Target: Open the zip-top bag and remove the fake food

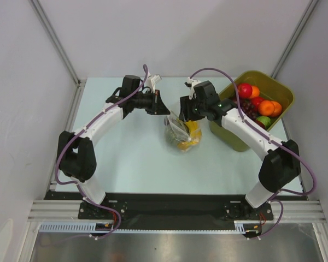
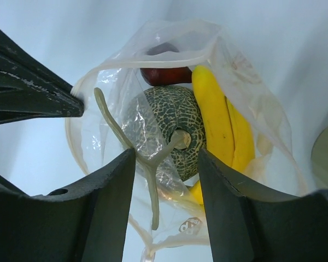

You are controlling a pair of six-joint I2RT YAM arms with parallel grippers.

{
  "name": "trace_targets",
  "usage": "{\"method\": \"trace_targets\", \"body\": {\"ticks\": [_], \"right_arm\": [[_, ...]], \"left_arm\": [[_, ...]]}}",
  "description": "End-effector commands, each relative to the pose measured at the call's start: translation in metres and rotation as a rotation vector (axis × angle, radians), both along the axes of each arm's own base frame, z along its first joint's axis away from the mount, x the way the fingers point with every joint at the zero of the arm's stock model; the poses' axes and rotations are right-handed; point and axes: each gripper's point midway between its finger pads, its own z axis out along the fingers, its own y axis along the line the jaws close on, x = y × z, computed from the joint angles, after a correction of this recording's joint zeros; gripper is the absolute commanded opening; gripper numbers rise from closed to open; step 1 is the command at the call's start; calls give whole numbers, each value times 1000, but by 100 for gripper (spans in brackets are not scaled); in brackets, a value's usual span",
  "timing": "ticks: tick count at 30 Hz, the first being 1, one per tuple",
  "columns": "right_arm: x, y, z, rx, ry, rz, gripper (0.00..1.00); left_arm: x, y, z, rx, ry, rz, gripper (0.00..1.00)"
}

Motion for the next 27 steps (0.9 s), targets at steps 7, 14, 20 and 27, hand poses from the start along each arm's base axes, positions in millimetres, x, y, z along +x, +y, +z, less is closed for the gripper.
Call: {"method": "trace_targets", "body": {"ticks": [7,14,20,27], "right_arm": [[-4,-27,30,105,-50,-91,55],[-5,-21,5,37,-5,-52,54],[-2,-20,-22,-79,39,-58,53],[2,-38,-41,-197,56,-116,58]], "left_arm": [[-7,-4,30,-50,-80,-29,0],[-6,-5,31,-54,-78,-30,0],[-6,-5,32,-55,-80,-33,0],[-8,-5,31,-54,-79,-41,0]]}}
